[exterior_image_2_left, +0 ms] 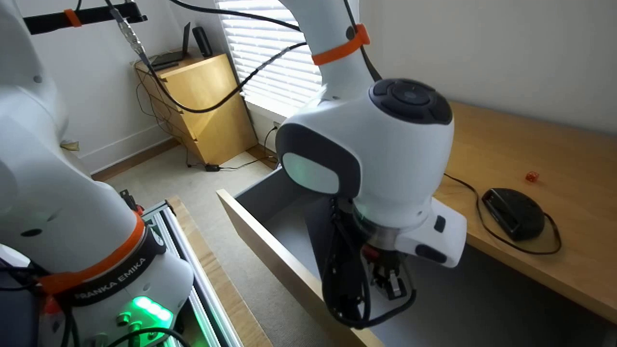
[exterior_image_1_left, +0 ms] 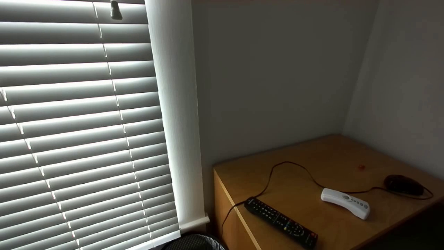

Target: Open the top drawer

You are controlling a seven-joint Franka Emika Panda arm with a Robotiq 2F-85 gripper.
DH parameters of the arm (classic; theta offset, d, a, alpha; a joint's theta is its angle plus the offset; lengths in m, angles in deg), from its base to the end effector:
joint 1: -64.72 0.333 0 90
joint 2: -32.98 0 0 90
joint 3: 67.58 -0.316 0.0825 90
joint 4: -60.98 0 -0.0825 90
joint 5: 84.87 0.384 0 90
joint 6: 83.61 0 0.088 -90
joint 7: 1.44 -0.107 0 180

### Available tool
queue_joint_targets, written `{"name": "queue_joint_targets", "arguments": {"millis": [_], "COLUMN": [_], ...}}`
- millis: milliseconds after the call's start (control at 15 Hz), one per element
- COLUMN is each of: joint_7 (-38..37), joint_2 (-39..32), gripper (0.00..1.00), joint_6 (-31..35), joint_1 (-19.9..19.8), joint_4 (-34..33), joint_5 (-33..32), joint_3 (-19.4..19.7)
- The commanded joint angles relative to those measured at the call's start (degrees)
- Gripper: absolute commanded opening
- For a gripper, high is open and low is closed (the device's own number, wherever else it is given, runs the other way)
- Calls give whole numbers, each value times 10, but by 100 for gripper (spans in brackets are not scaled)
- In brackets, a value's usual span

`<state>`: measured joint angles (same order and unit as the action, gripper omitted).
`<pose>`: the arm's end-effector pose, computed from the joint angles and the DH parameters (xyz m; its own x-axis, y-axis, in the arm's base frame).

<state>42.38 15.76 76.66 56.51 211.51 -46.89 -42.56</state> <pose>0.3133 -0.2593 0.1488 0.9060 -0.4226 -0.0235 -0.4229 -0.9019 -0.0873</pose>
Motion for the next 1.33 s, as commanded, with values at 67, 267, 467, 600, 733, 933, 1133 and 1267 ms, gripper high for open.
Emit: {"name": "queue_joint_targets", "arguments": {"millis": [67,267,467,600,733,933,1133,1267], "joint_7": [0,-44,-155,-235,-304,-312,-302,-302], "joint_2": [98,154,218,270,326,421,399,436], "gripper": [34,55,77,93,100,100,100,100], "joint_6": [-1,1,-24,-24,-41,-72,-78,-94], "joint_1": [42,76,14,0,-21,-13,-6,-5], "joint_4": [28,39,42,47,47,55,25,34], "joint_5": [-65,-139,-275,-362,-428,-388,-380,-374], "joint_3": [9,16,-53,-71,-96,-109,-106,-105]}}
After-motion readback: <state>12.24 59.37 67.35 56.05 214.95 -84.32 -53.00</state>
